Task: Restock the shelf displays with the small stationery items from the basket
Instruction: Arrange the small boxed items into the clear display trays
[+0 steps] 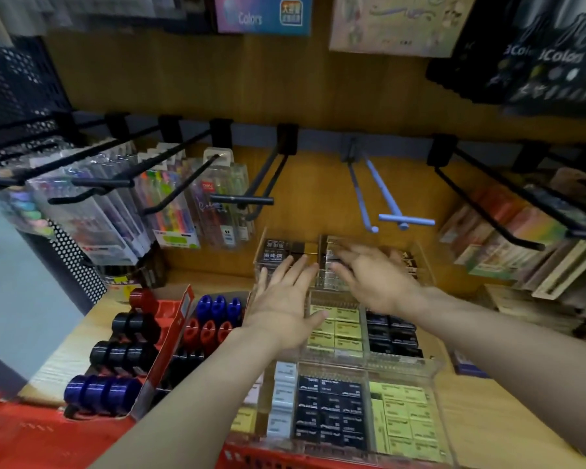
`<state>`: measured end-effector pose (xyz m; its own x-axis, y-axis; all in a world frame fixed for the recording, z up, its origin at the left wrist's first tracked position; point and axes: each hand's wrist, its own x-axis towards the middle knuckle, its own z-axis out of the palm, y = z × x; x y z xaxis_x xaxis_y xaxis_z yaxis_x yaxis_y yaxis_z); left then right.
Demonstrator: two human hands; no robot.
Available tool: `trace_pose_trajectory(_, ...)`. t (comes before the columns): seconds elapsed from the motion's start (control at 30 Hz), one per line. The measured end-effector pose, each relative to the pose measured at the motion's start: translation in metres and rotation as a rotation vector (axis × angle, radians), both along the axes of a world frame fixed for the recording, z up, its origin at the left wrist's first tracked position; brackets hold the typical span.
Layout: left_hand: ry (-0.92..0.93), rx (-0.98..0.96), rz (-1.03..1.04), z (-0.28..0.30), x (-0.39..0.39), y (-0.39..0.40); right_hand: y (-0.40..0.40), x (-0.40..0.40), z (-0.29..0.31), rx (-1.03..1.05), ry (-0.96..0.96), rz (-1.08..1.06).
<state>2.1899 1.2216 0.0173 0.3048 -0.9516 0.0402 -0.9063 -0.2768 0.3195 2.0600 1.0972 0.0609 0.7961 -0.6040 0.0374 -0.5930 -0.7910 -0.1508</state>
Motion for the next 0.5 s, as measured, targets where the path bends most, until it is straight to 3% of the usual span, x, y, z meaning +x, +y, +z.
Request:
trace_pose_trajectory(0.1,0.008,0.023,0.006,0.003,-0.001,-0.001,-0.001,-0.001,-0.008,-0.005,0.090,0.000)
trace_pose_trajectory(0.27,0.003,0.052,0.010,0.006,-0.001,0.000,-0.010,0.005,-0.003,0.079,0.040,0.009)
trace_pose_trajectory(0.4,-0.041,0.145,0.011,0.015,-0.004,0.001,-0.015,-0.003,0.007,0.134,0.128,0.041)
trace_pose_trajectory(0.5,-0.003,0.120,0.002,0.023,-0.021,0.014,0.012,-0.019,0.005,0.129,-0.056,0.069)
